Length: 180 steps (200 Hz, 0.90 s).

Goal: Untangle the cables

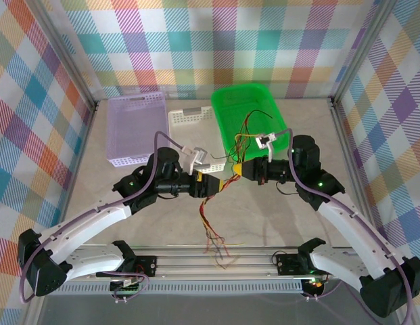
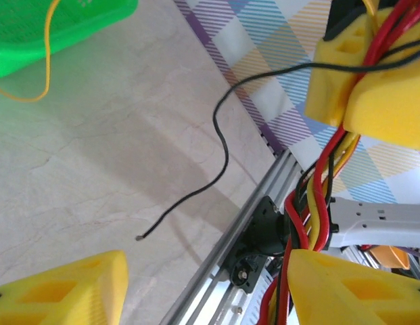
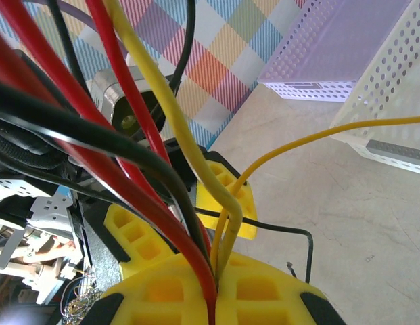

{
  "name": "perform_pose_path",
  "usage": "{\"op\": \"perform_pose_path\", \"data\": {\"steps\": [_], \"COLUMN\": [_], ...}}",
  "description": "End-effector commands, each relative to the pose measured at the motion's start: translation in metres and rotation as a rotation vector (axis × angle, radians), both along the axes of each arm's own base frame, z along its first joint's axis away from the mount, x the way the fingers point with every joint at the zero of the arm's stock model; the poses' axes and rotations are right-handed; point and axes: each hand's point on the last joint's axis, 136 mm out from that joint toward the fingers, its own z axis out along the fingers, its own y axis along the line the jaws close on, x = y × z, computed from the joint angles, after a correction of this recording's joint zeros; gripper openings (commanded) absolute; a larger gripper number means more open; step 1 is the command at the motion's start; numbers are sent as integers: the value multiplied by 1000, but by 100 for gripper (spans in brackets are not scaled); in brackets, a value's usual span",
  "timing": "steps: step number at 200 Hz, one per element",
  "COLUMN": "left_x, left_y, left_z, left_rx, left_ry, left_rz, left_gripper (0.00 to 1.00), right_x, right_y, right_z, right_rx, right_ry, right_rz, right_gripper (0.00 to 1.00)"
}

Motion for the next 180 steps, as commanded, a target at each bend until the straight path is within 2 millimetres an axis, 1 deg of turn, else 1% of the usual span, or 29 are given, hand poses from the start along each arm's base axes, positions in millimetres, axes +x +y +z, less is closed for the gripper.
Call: {"op": "perform_pose_path", "data": {"steps": [1, 54, 70, 89, 103, 162, 180], "left_x": [-16, -23, -23, -24, -26, -31, -33], "left_y": [-8, -9, -9, -6, -4, 0, -1], "left_z": [13, 8, 8, 14, 17, 25, 23], "left_rx": [-79, -83, -82, -92, -100, -150, -163], "left_ry": [-6, 2, 1, -17, -27, -49, -39], "left_rz": [-87, -116, -116, -114, -110, -107, -116], "left_gripper": [65, 66, 70, 76, 78, 79, 79], "right_x": [-1, -1, -1, -1, 0, -1, -1], "right_y": [4, 5, 5, 5, 5, 6, 6], "right_z": [20, 25, 26, 24, 25, 25, 28], "right_rx": [51, 59, 59, 56, 57, 59, 66], "right_ry": [-62, -67, -72, -72, -70, -72, -74], "right_rz": [28, 31, 31, 29, 30, 39, 41], "right_gripper": [0, 0, 0, 0, 0, 0, 0]}}
